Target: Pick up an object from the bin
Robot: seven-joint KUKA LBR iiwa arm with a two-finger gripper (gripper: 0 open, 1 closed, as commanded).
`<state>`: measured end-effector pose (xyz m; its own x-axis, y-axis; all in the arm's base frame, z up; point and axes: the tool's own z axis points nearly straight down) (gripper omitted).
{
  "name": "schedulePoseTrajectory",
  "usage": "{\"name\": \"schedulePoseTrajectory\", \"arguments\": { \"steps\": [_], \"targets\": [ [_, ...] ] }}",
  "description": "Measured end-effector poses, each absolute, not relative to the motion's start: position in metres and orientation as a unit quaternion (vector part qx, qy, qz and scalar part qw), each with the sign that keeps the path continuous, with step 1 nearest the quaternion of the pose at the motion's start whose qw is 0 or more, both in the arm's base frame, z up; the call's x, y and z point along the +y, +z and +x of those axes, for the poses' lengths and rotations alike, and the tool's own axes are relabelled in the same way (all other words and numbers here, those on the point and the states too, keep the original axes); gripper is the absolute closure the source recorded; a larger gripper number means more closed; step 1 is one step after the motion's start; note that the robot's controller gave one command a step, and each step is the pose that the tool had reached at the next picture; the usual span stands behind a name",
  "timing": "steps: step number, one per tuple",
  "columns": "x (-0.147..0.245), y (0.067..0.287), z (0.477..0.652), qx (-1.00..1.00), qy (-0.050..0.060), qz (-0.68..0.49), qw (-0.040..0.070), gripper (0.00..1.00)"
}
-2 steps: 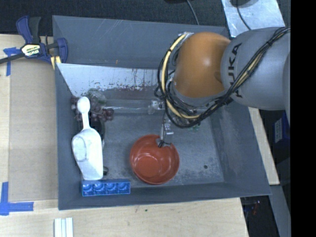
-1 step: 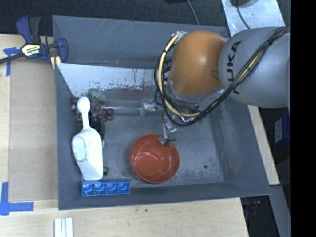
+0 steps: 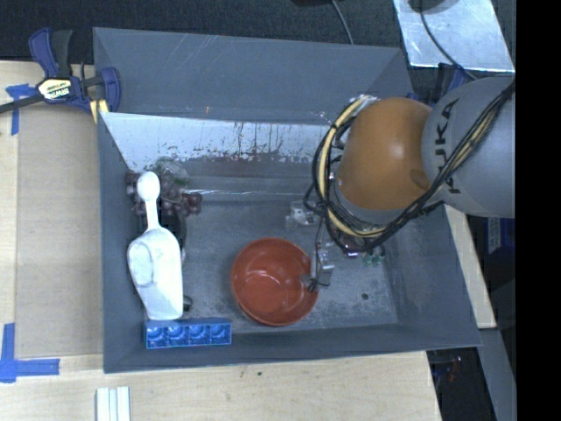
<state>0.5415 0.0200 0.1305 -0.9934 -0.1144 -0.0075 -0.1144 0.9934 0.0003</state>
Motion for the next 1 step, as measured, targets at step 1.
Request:
{"name": "schedulePoseTrajectory", "arguments": {
  "steps": [1],
  "targets": [
    [0.0332,0.122,0.6024,0.962,-0.001,-0.274,0.007,0.0]
  ]
}}
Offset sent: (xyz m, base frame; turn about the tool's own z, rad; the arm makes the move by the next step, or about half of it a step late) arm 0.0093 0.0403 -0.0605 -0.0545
